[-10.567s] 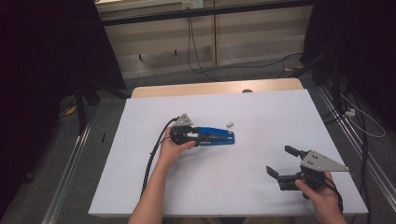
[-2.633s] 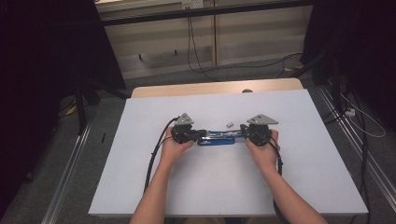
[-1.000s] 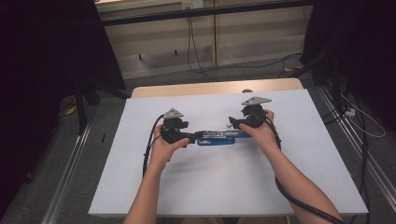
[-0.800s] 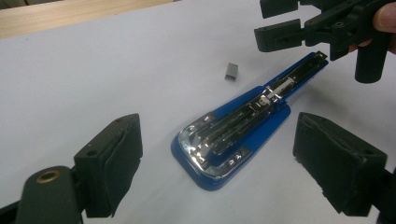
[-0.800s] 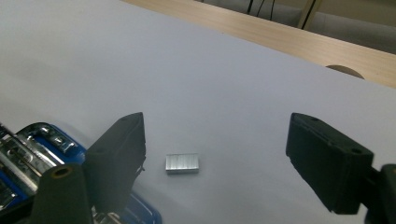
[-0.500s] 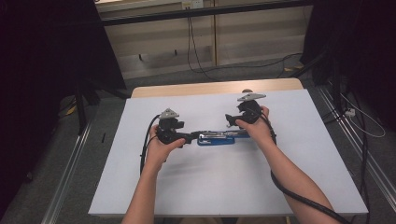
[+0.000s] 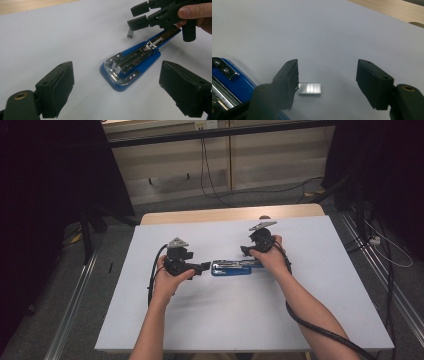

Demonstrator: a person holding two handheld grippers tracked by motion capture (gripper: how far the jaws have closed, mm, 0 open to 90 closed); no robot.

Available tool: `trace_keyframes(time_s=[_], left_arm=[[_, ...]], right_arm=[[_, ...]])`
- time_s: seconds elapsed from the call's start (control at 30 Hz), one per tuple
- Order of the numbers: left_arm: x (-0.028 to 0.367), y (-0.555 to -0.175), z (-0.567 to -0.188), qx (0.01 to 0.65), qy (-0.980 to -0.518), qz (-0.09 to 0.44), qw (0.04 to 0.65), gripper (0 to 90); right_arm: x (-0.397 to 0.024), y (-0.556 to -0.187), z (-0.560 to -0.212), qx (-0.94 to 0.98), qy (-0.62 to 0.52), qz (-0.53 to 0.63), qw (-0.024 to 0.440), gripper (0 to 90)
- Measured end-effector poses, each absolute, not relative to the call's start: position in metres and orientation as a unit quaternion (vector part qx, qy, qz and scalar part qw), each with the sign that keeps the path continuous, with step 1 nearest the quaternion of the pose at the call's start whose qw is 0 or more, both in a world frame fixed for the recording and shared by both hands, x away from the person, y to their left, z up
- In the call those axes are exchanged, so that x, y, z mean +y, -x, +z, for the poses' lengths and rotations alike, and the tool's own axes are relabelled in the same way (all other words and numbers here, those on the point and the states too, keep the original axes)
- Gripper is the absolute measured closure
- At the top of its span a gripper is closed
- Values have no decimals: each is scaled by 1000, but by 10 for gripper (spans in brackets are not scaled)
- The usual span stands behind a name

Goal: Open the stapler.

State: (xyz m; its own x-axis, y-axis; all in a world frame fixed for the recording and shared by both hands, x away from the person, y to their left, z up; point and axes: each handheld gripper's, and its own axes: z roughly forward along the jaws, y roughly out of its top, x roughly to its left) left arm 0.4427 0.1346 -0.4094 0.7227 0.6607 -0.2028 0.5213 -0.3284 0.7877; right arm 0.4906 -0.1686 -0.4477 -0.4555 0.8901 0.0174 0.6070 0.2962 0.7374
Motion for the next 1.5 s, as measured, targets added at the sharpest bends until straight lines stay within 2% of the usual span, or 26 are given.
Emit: trace_keyframes(time_s=[0.43, 1.27, 1.5], left_arm=[[135, -443, -410, 362, -812, 76, 451, 129], [141, -444, -409, 370, -807, 79, 454, 129], [144, -444, -409, 374, -803, 80, 457, 129]], right_arm=[[-162, -491, -454, 795, -475, 328, 186, 473], [-156, -494, -454, 811, -471, 305, 165, 553], [-156, -494, -454, 811, -474, 305, 158, 619]])
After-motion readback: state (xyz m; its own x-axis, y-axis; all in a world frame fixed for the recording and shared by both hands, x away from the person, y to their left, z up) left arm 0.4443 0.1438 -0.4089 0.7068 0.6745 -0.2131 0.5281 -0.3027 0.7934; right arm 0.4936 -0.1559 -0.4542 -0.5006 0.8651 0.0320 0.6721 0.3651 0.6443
